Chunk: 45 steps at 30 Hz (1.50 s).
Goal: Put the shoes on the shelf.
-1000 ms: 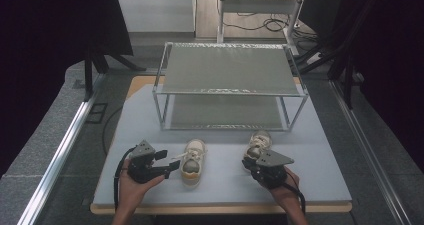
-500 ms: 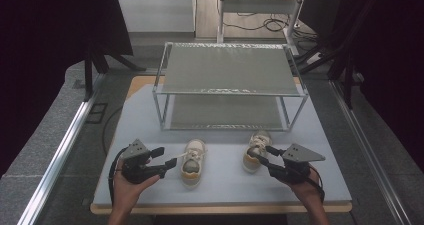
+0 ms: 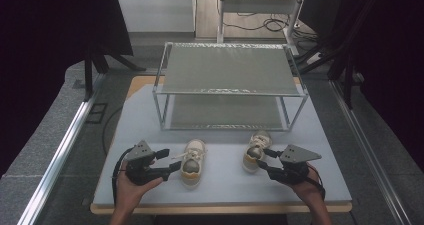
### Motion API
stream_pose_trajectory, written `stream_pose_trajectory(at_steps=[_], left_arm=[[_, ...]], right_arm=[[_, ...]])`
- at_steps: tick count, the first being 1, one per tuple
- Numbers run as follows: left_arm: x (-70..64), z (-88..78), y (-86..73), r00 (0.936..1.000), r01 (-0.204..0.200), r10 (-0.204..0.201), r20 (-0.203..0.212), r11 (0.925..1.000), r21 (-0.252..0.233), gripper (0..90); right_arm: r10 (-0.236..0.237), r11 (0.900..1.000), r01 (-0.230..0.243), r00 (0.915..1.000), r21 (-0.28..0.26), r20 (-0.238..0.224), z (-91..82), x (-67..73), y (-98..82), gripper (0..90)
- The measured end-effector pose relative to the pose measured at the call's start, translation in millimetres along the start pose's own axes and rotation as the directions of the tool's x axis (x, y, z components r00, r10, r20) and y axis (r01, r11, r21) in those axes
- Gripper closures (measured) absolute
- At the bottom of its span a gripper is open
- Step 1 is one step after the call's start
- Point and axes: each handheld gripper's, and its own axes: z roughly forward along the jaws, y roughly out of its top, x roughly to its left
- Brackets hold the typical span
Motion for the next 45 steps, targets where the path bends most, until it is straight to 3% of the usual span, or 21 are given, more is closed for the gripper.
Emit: stream_pose_trajectory(at_steps=[7, 14, 18, 22, 32, 41, 45], left_arm=[[-5.3, 7.2, 0.1, 0.9981, -0.049, 0.047, 0.039, 0.9983, 0.031, 33.0], [-12.4, 14.6, 0.0, 0.9914, -0.108, 0.103, 0.081, 0.9920, 0.065, 32.7], [-16.2, 25.4, -2.9, 0.9822, -0.146, 0.132, 0.134, 0.9834, 0.107, 32.7], [-20.1, 34.1, -5.1, 0.9767, -0.186, 0.166, 0.136, 0.9709, 0.151, 32.7], [-22.1, 38.2, -7.1, 0.9703, -0.213, 0.191, 0.149, 0.9649, 0.153, 33.2], [-26.6, 44.7, -8.3, 0.9641, -0.244, 0.218, 0.151, 0.9528, 0.181, 33.3], [-29.6, 48.4, -9.0, 0.9582, -0.270, 0.243, 0.151, 0.9430, 0.195, 32.4]], right_arm=[[-0.002, 0.999, 0.003, 0.9998, 0.040, -0.020, 6.7, -2.1, -6.0, 53.0], [-0.011, 0.999, 0.012, 0.9997, 0.050, -0.024, 9.2, -1.1, -7.3, 52.6], [-0.014, 0.998, 0.015, 0.9996, 0.057, -0.026, 11.0, -0.8, -8.6, 52.6], [-0.014, 0.998, 0.015, 0.9997, 0.061, -0.020, 12.1, -0.4, -9.8, 52.6], [-0.006, 0.998, 0.007, 0.9998, 0.059, -0.019, 16.6, 0.5, -11.6, 53.0], [-0.008, 0.998, 0.010, 0.9996, 0.063, -0.029, 20.3, 2.3, -12.0, 53.0], [-0.003, 0.998, 0.005, 0.9997, 0.060, -0.026, 21.2, 2.3, -12.4, 53.0]])
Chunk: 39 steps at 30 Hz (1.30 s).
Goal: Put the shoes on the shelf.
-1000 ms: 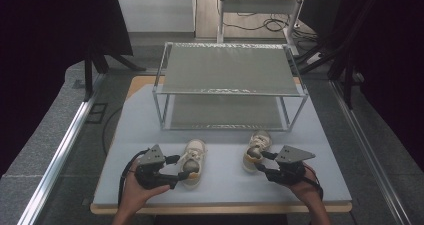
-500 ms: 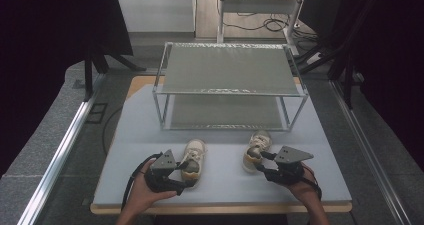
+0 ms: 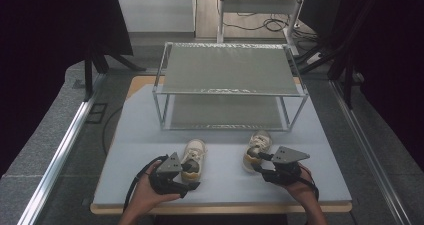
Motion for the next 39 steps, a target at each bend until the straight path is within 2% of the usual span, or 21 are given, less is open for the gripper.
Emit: stream_pose_trajectory(at_steps=[8, 18, 24, 33, 39], left_arm=[[-0.7, 1.6, 0.0, 1.0000, 0.001, -0.001, -0.002, 1.0000, 0.001, 32.0], [-2.3, 6.8, -0.1, 0.9999, -0.001, 0.001, -0.012, 1.0000, -0.001, 30.7], [-2.6, 9.7, -0.2, 0.9998, -0.006, 0.006, -0.018, 1.0000, 0.000, 30.9], [-3.0, 9.8, 0.3, 0.9997, -0.013, 0.013, -0.022, 0.9999, 0.007, 31.2], [-2.7, 11.0, 0.4, 0.9997, -0.013, 0.013, -0.022, 0.9999, 0.006, 31.5]], right_arm=[[0.003, 1.000, -0.003, 1.0000, -0.006, 0.007, 6.2, 3.0, -1.0, 51.3], [-0.015, 1.000, 0.016, 0.9979, -0.021, 0.063, 21.6, 13.6, -3.8, 46.9], [0.010, 0.999, -0.008, 0.9984, -0.038, 0.055, 21.6, 10.3, -5.8, 49.6], [-0.004, 1.000, 0.005, 0.9976, -0.019, 0.069, 21.4, 11.6, -3.6, 50.8], [-0.004, 1.000, 0.005, 0.9986, -0.019, 0.053, 21.6, 9.8, -3.1, 51.8]])
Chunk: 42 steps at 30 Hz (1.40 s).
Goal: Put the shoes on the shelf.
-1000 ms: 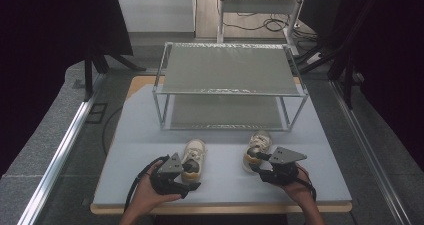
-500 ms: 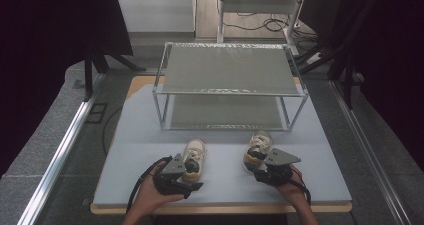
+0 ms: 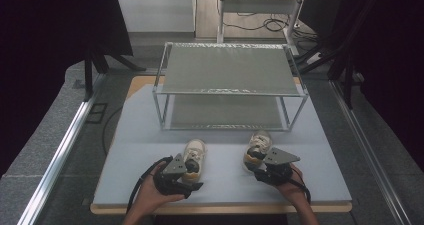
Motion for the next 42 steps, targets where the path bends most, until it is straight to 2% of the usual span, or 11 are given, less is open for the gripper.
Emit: stream_pose_trajectory(at_steps=[18, 42], left_arm=[[-0.2, 0.9, 0.3, 1.0000, 0.008, -0.008, -0.005, 1.0000, 0.001, 32.0], [-2.3, 5.1, -0.1, 0.9997, 0.010, -0.010, -0.023, 0.9999, -0.006, 31.5]], right_arm=[[-0.009, 1.000, 0.009, 0.9999, 0.005, -0.013, 0.3, -1.1, 0.6, 51.3], [-0.005, 1.000, 0.005, 1.0000, 0.009, -0.002, 1.5, -0.1, 0.9, 50.6]])
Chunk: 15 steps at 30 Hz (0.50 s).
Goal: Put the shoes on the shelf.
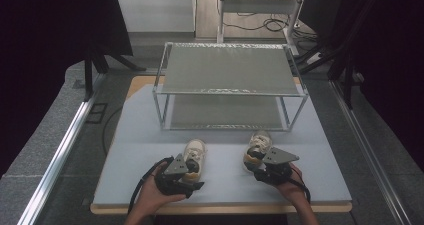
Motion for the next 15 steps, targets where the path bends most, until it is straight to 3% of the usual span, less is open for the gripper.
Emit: stream_pose_trajectory(at_steps=[3, 4, 6, 8, 12, 15], left_arm=[[-2.7, 6.7, -0.5, 0.9999, -0.007, 0.007, -0.008, 0.9999, 0.012, 31.5], [-5.2, 8.1, -0.4, 0.9992, -0.023, 0.023, -0.033, 0.9997, 0.014, 31.2], [-6.3, 8.8, -0.2, 0.9987, -0.026, 0.027, -0.044, 0.9995, 0.016, 30.6], [-6.0, 8.8, -0.6, 0.9988, -0.006, 0.006, -0.049, 1.0000, 0.003, 31.6], [-6.6, 8.8, -0.2, 0.9984, -0.003, 0.003, -0.056, 1.0000, 0.005, 32.5], [-5.7, 8.2, -0.4, 0.9971, 0.013, -0.014, -0.075, 0.9999, -0.008, 40.7]], right_arm=[[-0.001, 1.000, 0.001, 1.0000, -0.002, 0.003, 0.4, 0.9, -0.2, 49.5], [-0.003, 1.000, 0.003, 1.0000, -0.004, 0.003, 0.6, 1.2, -0.4, 49.2], [-0.005, 1.000, 0.005, 0.9999, -0.003, 0.009, 1.6, 2.4, -0.8, 47.7], [-0.006, 1.000, 0.006, 0.9999, -0.008, 0.015, 3.1, 4.2, -1.1, 46.3], [-0.021, 1.000, 0.021, 0.9992, -0.001, 0.034, 6.2, 8.2, -1.0, 43.6], [-0.021, 1.000, 0.021, 0.9990, -0.002, 0.039, 6.1, 8.2, -0.9, 46.3]])
